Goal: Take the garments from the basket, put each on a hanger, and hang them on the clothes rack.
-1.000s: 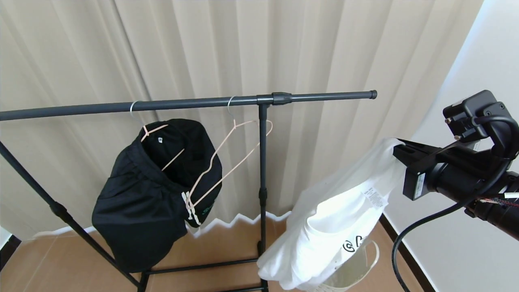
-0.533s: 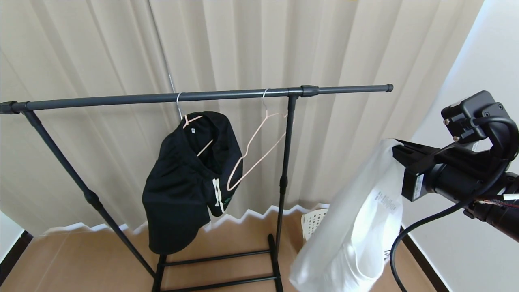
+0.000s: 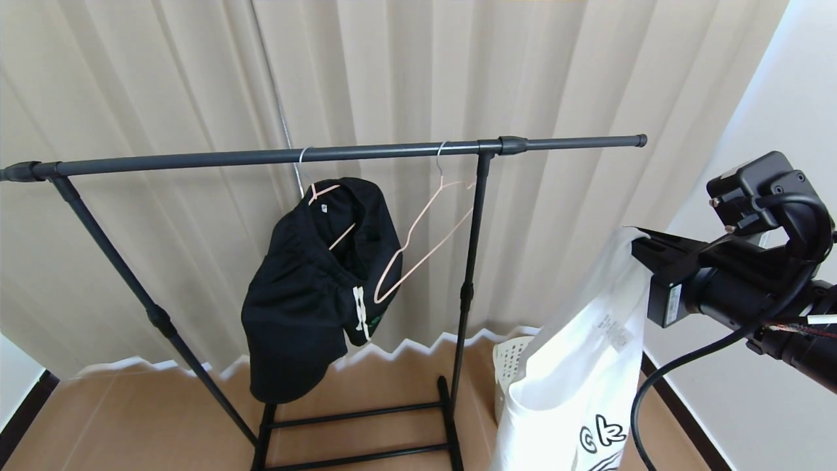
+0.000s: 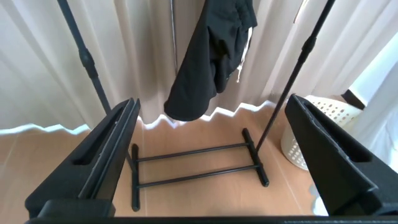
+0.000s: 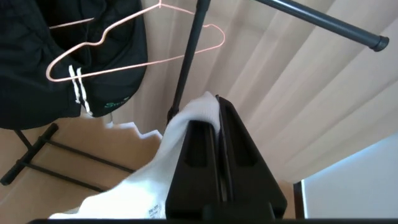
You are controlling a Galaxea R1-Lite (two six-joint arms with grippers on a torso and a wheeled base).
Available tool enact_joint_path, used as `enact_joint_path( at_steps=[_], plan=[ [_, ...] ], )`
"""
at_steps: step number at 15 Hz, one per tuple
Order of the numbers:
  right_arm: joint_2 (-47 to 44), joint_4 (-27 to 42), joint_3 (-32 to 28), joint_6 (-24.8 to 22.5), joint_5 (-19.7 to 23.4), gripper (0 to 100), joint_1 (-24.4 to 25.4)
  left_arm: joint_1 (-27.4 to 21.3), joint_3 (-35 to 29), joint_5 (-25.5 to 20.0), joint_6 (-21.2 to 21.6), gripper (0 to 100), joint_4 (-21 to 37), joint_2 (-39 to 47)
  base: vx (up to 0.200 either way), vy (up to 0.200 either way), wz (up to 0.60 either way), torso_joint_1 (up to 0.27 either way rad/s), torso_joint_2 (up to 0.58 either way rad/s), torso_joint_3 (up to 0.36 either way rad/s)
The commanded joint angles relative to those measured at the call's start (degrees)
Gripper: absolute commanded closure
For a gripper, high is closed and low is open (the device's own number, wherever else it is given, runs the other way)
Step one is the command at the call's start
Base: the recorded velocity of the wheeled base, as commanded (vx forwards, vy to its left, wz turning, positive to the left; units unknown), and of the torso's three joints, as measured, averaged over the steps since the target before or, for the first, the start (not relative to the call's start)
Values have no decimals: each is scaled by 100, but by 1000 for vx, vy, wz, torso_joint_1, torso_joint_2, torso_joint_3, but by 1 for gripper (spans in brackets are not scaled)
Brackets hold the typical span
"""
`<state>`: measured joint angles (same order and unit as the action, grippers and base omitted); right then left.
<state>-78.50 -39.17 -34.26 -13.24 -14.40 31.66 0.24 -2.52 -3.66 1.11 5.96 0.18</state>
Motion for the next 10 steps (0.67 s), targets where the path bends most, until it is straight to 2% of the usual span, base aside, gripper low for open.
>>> enact_joint_path(
  at_steps=[1, 3, 4, 7, 9, 10],
  plan=[
    [-17, -3, 42, -56, -2, 100, 7, 2, 24, 5, 232, 0, 2, 8, 0, 0, 0, 0, 0, 0],
    [-17, 6, 51, -258, -19, 100, 16, 2, -20, -65, 706, 0, 28, 34, 0, 0, 0, 0, 0, 0],
    [-43, 6, 24, -267, -37, 100, 68, -7, -196, -162, 917, 0, 28, 368, 0, 0, 0, 0, 0, 0],
    [-456, 6, -556, -276, -2, 100, 192, 2, -1233, -1208, 786, 0, -16, 2320, 0, 0, 0, 0, 0, 0],
    [-764, -12, -872, -249, -10, 100, 192, -68, -1822, -1691, 706, 0, -25, 3348, 0, 0, 0, 0, 0, 0],
    [-869, -38, -732, -135, 25, 100, 262, -604, -2305, -1744, 601, 0, -130, 4367, 0, 0, 0, 0, 0, 0]
  ],
)
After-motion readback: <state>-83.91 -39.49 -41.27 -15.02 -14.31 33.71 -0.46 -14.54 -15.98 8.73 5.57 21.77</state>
